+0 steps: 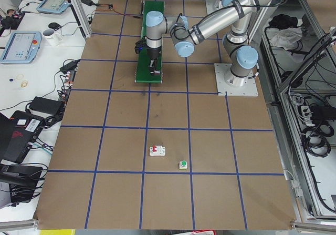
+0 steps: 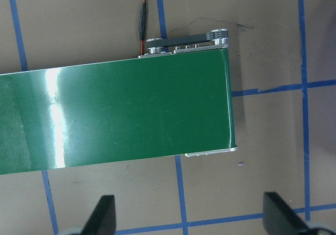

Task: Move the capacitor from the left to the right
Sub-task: 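Carry the capacitor with the left gripper over the near end of the belt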

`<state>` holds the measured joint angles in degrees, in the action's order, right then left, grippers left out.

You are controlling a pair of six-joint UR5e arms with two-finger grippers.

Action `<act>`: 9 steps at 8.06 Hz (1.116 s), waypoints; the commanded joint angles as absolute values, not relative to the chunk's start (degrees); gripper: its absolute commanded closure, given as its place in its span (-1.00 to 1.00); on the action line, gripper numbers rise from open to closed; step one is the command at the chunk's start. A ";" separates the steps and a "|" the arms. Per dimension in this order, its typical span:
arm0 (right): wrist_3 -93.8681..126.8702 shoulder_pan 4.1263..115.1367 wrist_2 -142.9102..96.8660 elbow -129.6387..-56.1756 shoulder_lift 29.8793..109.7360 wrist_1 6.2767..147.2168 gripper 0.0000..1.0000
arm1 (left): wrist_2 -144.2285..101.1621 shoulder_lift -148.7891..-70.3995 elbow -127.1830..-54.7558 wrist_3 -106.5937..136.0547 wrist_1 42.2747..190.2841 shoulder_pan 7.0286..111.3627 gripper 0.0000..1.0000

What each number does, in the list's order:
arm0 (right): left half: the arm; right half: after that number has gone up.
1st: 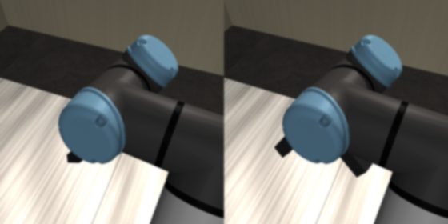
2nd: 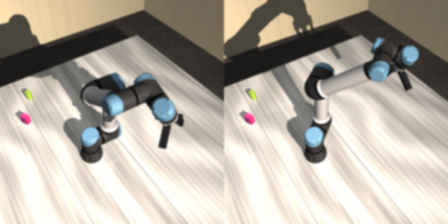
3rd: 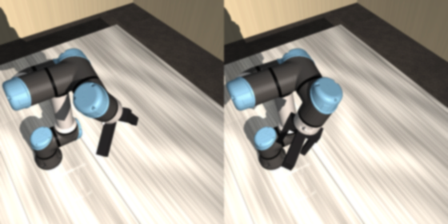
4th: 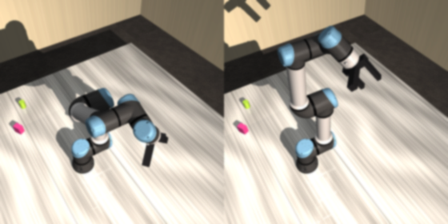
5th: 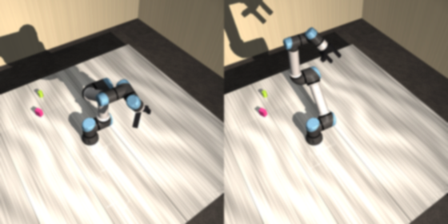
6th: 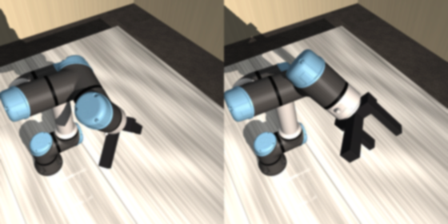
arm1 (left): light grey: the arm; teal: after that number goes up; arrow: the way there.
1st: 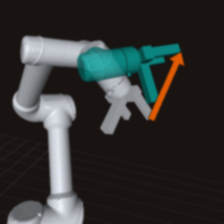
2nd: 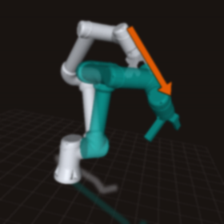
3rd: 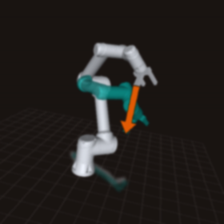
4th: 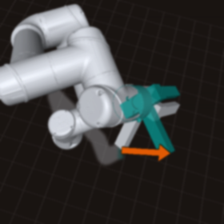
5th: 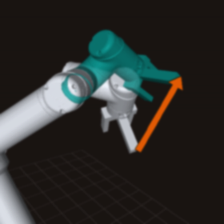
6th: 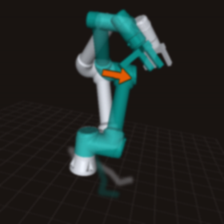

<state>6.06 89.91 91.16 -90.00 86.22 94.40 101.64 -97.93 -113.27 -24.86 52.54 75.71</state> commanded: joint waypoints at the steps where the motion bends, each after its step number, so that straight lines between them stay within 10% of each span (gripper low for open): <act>1: 6.06 89.91 91.23 -90.00 86.22 94.39 -1.00 | 94.59 -99.84 -113.12 -21.27 52.64 78.92 0.83; 9: 6.06 89.82 91.23 -90.00 86.22 94.39 -1.00 | 91.85 -103.80 -109.87 -20.30 52.29 78.75 0.71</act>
<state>6.06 89.83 91.23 -90.00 86.22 94.33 91.75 -103.67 -110.90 -20.43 52.26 78.86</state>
